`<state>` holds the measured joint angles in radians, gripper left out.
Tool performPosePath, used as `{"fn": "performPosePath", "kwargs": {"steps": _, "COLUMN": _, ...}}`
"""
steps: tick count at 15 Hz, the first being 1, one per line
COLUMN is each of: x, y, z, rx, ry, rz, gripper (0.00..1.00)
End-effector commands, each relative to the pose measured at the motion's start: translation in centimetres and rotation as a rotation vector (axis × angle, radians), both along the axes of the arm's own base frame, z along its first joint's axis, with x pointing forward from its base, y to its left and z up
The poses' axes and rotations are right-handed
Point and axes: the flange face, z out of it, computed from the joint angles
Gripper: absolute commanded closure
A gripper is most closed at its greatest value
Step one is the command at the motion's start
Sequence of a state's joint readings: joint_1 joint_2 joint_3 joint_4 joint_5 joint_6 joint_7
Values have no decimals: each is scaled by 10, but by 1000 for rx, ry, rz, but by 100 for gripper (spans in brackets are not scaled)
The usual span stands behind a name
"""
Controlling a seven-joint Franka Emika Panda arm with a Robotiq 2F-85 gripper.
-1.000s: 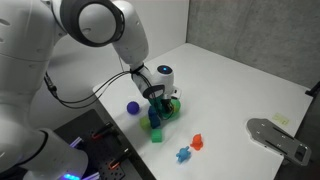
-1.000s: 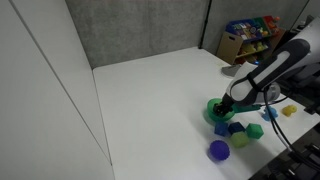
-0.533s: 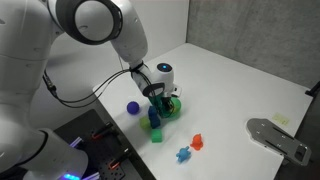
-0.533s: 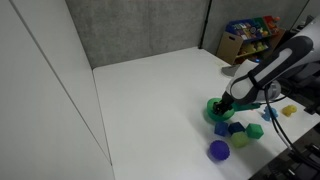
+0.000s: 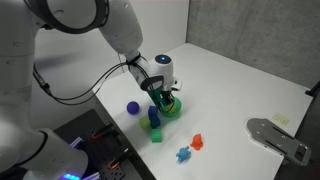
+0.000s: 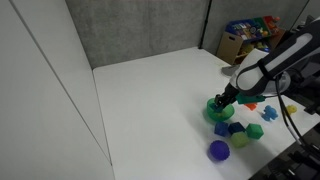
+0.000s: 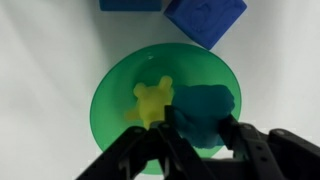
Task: Pick up the green toy from the green bowl and put it on the table
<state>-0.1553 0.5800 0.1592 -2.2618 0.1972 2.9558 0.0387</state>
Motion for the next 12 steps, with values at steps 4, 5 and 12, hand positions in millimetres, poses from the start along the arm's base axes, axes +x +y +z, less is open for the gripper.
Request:
{"fn": "performPosePath", "kwargs": {"steps": 4, "x": -14, "y": -11, "z": 56, "rx": -13, "ry": -55, "rz": 6, "gripper": 79}}
{"fn": "performPosePath", "kwargs": {"steps": 5, "x": -14, "y": -16, "z": 61, "rx": -17, "ry": -61, "rz": -1, "gripper": 79}}
{"fn": "performPosePath", "kwargs": {"steps": 12, "x": -29, "y": -99, "z": 79, "rx": -64, "ry": -85, "rz": -89, "gripper": 79}}
